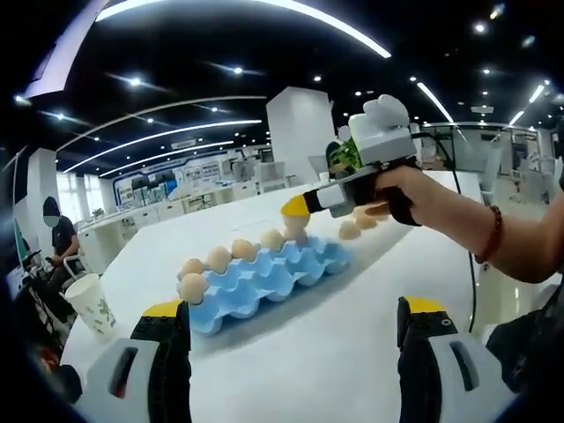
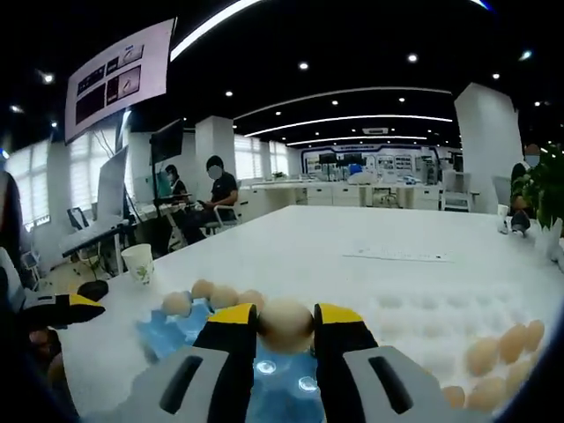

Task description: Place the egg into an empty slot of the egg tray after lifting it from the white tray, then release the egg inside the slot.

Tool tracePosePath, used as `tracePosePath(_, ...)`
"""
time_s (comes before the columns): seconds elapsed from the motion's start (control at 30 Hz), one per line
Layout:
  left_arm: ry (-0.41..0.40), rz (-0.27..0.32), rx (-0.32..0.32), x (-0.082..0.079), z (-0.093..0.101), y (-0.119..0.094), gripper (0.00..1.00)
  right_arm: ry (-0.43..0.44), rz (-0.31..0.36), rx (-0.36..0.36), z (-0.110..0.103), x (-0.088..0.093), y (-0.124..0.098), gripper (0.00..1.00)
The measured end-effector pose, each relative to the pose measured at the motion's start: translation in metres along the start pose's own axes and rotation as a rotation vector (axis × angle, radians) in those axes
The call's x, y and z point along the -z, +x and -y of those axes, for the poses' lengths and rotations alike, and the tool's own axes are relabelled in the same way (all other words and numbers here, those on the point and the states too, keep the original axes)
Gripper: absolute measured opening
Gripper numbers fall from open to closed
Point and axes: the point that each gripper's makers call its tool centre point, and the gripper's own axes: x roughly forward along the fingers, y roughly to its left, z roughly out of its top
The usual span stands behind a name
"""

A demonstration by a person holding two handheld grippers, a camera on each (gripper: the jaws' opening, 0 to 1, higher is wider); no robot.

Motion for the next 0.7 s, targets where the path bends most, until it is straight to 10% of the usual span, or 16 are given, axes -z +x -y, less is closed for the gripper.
tracePosePath(0.7, -0.008, 0.0, -0.01, 0.001, -0.006, -0.002, 1.0, -0.086, -0.04, -0.199, -0.076, 0.009, 0.039, 0.26)
